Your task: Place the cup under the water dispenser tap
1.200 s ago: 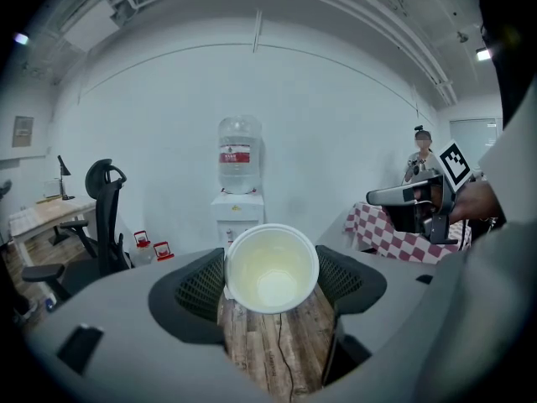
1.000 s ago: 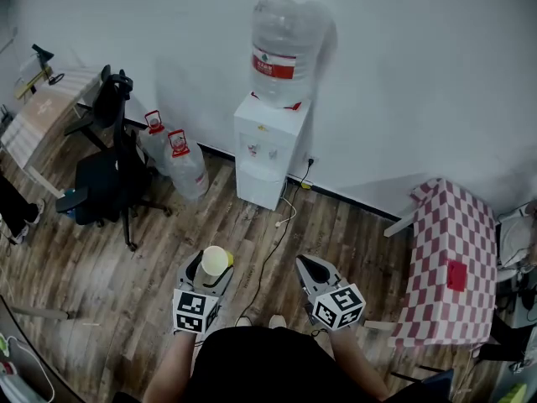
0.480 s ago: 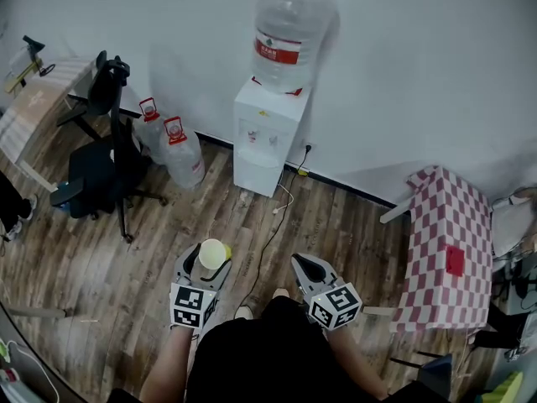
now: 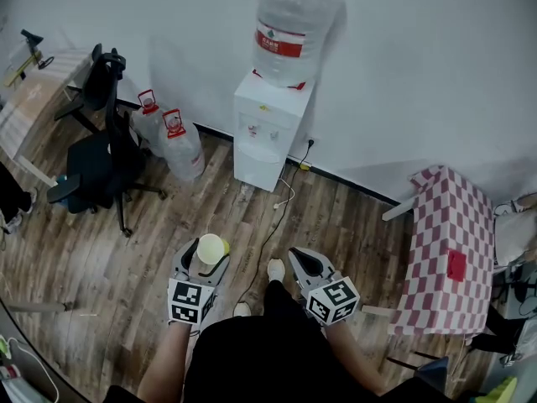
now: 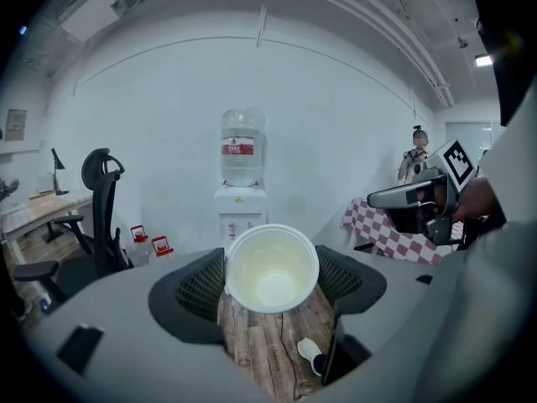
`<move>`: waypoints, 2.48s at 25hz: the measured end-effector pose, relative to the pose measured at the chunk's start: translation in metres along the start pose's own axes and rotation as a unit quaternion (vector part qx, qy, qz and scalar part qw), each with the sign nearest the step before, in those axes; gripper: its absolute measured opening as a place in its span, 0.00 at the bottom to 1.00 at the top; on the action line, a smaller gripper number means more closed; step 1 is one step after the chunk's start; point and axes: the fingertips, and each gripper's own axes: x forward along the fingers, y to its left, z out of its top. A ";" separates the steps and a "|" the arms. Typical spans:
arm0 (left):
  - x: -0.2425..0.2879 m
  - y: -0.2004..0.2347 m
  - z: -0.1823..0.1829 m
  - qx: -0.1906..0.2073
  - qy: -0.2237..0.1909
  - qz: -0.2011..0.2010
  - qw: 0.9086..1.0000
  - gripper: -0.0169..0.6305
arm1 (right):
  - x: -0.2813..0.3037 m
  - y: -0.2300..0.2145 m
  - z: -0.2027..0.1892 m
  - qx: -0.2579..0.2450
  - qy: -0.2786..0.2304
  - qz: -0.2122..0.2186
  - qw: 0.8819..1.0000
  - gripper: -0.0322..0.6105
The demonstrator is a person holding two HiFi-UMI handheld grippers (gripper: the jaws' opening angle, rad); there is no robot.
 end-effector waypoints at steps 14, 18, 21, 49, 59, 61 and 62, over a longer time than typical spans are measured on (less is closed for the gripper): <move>0.111 0.004 0.071 -0.006 0.001 0.029 1.000 0.57 | 0.078 -0.089 0.051 -0.044 0.023 0.077 0.996 0.09; 0.140 0.004 0.083 -0.014 0.011 0.046 0.999 0.57 | 0.097 -0.118 0.060 -0.048 0.031 0.103 0.993 0.09; 0.160 0.003 0.088 -0.021 0.017 0.056 0.998 0.57 | 0.106 -0.141 0.064 -0.042 0.034 0.111 0.992 0.09; 0.284 0.075 0.070 -0.042 0.056 0.047 0.996 0.57 | 0.212 -0.184 0.053 -0.020 0.079 0.114 0.990 0.09; 0.387 0.142 0.030 -0.036 0.083 -0.007 0.996 0.57 | 0.295 -0.205 0.026 -0.017 0.112 0.057 0.992 0.09; 0.412 0.152 0.019 -0.026 0.088 -0.017 0.996 0.57 | 0.313 -0.214 0.018 -0.017 0.114 0.044 0.992 0.09; 0.424 0.156 0.013 -0.021 0.091 -0.021 0.995 0.57 | 0.321 -0.218 0.014 -0.015 0.114 0.038 0.993 0.09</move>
